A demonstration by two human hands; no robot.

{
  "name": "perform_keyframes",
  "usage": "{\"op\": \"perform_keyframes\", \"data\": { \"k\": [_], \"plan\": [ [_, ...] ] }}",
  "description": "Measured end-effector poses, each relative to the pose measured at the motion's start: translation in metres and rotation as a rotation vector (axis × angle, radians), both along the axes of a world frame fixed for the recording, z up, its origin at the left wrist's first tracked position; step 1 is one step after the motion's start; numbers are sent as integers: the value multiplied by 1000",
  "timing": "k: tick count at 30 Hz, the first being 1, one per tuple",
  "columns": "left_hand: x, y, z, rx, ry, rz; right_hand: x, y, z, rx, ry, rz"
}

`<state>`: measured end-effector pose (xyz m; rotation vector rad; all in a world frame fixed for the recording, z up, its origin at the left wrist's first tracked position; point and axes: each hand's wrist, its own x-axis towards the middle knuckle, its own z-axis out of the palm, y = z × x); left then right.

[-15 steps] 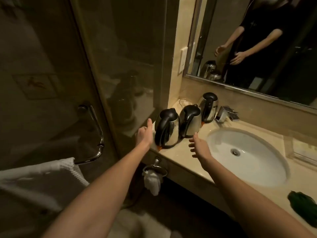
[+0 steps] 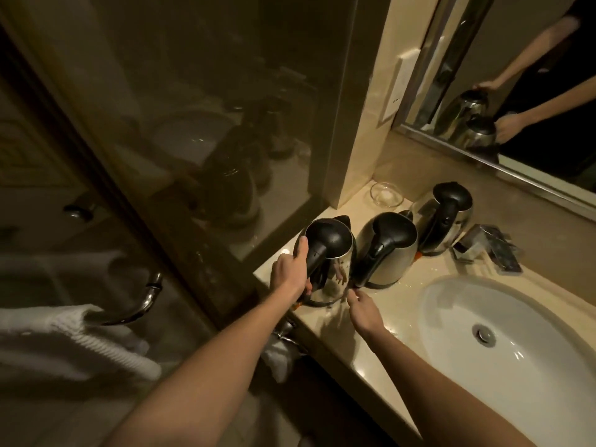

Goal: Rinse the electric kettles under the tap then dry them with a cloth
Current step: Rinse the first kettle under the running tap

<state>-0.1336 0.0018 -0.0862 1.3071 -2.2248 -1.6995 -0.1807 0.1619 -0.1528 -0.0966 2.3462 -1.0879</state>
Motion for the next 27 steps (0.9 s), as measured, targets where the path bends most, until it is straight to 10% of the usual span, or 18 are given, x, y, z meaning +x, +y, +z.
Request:
{"op": "perform_keyframes", "data": {
  "k": [17,27],
  "plan": [
    [40,12,30,73,188,131,21,-3,31,2,78,114],
    [96,49,81,-2,310,-79,102,31,149,-55,674,-27]
  ]
}}
